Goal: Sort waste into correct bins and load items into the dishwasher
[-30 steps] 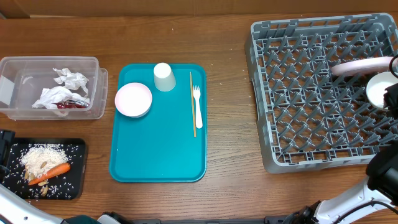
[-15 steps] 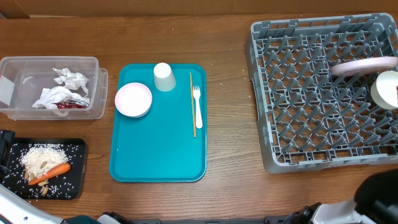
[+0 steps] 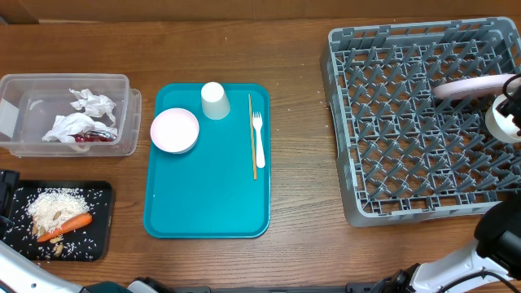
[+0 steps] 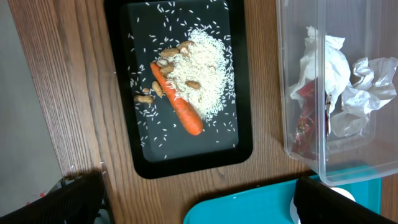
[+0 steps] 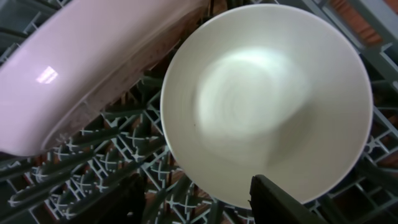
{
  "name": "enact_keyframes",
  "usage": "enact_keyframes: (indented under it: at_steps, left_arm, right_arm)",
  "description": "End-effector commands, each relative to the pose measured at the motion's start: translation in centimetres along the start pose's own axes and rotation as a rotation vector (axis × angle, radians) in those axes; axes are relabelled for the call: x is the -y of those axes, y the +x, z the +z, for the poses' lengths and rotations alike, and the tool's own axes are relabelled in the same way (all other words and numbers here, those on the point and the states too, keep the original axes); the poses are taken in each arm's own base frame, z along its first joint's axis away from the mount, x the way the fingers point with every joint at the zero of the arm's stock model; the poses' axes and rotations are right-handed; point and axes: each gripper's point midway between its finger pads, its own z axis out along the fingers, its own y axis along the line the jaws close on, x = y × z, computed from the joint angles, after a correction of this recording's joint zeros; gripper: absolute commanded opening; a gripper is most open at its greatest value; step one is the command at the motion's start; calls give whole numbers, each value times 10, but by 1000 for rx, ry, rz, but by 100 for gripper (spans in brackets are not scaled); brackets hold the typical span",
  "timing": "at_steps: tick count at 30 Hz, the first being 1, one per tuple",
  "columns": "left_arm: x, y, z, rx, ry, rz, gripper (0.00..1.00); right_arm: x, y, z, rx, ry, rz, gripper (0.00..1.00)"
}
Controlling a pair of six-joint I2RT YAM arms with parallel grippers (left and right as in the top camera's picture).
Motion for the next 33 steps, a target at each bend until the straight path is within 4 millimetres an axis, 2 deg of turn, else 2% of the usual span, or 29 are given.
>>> enact_keyframes:
  at_steps: [1,7,8,10,11,16,18,23,29,31,33]
  left_arm:
    - [0,0,-3,9,8,-10,100]
    - [0,0,-3,9,8,-10,100]
    - [0,0,-3,9,8,-10,100]
    - [0,0,-3,9,8,-10,100]
    - [0,0,-3,9,8,-10,100]
    - [0,0,-3,9,8,-10,100]
    - [0,0,-3,9,8,-10,100]
    - [0,0,-3,9,8,-10,100]
    - [0,0,-3,9,8,-10,100]
    - [0,0,-3,9,8,-10,100]
    - [0,0,-3,9,8,-10,100]
  right_arm:
    - [-2,-1,10,-11,-19,-100,58]
    - [2,8,39,-87,-24,-86,57]
    - [2,9,43,-97,-24,-86,55]
    - [3,9,44,-96,-20,-87,40]
    - [3,9,44,-95,-20,-87,36]
    - [6,10,44,-100,0,-67,29]
    - [9,10,44,-101,15,-49,20]
    - [11,11,42,-104,32,-3,4]
    - [11,14,39,-112,35,28,4]
    - [9,10,30,-87,35,56,4]
    - [3,-2,4,-15,32,89,4]
